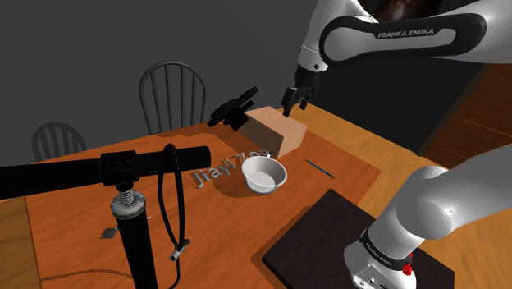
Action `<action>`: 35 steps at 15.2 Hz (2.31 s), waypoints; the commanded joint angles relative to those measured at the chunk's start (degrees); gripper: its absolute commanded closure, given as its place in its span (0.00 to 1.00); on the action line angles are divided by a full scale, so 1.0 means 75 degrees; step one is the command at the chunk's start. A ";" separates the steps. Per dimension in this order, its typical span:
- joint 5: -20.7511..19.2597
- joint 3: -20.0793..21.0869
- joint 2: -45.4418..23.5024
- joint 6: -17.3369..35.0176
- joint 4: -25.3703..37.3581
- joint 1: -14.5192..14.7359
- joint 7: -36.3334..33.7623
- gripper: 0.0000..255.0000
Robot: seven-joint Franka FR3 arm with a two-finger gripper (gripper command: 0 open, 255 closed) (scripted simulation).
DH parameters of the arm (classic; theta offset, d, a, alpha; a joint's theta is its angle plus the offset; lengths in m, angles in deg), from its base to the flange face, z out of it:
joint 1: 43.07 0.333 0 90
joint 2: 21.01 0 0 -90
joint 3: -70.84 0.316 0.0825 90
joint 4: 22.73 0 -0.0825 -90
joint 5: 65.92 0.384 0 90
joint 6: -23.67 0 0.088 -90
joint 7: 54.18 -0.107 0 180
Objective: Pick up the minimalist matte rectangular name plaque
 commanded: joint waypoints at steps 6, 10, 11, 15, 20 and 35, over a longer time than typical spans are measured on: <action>-0.0118 0.0079 -0.1885 0.1245 0.0383 -0.0090 -0.0272 0.00; -0.0230 0.0124 -0.3047 0.1789 0.0845 -0.0120 -0.0455 0.00; -0.0262 0.0129 -0.3341 0.1905 0.0984 -0.0122 -0.0501 0.00; -0.0394 0.0134 -0.4529 0.2290 0.1630 -0.0111 -0.0676 0.00; -0.0534 0.0100 -0.6029 0.2586 0.2643 -0.0055 -0.0849 0.00; -0.0625 -0.0043 -1.0014 0.2567 0.6228 0.0183 -0.0984 0.00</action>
